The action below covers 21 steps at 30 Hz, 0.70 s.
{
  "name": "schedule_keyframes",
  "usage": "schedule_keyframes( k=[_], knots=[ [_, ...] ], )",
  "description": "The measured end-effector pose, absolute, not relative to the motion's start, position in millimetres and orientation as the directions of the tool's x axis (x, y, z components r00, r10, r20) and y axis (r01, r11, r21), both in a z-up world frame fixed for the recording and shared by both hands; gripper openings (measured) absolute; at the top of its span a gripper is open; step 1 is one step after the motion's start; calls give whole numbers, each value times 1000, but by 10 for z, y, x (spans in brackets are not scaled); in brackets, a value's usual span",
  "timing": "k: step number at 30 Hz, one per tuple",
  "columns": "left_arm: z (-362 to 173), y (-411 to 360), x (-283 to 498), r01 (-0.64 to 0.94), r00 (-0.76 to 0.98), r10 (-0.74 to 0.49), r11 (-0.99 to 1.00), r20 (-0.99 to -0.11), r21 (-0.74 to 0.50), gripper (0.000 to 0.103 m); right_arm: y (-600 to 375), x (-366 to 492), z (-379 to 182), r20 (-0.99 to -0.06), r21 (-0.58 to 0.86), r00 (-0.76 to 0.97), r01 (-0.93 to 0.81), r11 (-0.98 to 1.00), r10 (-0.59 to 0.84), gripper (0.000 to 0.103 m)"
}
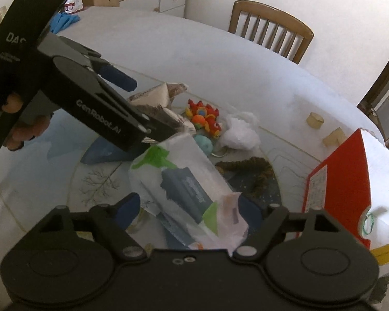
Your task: Organize objects
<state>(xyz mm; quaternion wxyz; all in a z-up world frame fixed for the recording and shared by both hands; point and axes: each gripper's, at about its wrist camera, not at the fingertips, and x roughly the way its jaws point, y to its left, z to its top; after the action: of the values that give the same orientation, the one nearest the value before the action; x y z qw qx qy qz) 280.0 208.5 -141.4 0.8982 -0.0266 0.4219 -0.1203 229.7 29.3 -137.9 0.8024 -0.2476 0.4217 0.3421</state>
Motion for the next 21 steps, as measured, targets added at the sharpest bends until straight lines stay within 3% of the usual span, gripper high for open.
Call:
schedule_keyframes(
  k=[2, 4, 11, 13, 17, 21],
  knots=[
    [-1422, 2093, 2786, 195, 619, -241, 969, -748, -151, 100, 292, 2299, -1388, -845, -110, 413, -754, 648, 338, 76],
    [-1426, 2105, 2777, 199, 614, -254, 966, -747, -164, 88, 293, 2292, -1408, -844, -118, 423, -747, 654, 331, 71],
    [-1424, 2150, 2735, 198, 603, -280, 960, -747, -199, 76, 268, 2275, -1424, -842, -147, 448, -727, 671, 301, 51],
    [-1425, 2157, 2723, 199, 597, -288, 957, -749, -210, 64, 251, 2267, -1409, -839, -148, 456, -717, 681, 297, 44],
    [-1411, 2146, 2672, 186, 596, -275, 961, -755, -204, 61, 201, 2206, -1339, -832, -133, 465, -696, 706, 302, 32],
    [-1384, 2140, 2606, 167, 595, -256, 967, -762, -195, 58, 125, 2156, -1288, -833, -93, 459, -667, 740, 309, 29]
  ],
)
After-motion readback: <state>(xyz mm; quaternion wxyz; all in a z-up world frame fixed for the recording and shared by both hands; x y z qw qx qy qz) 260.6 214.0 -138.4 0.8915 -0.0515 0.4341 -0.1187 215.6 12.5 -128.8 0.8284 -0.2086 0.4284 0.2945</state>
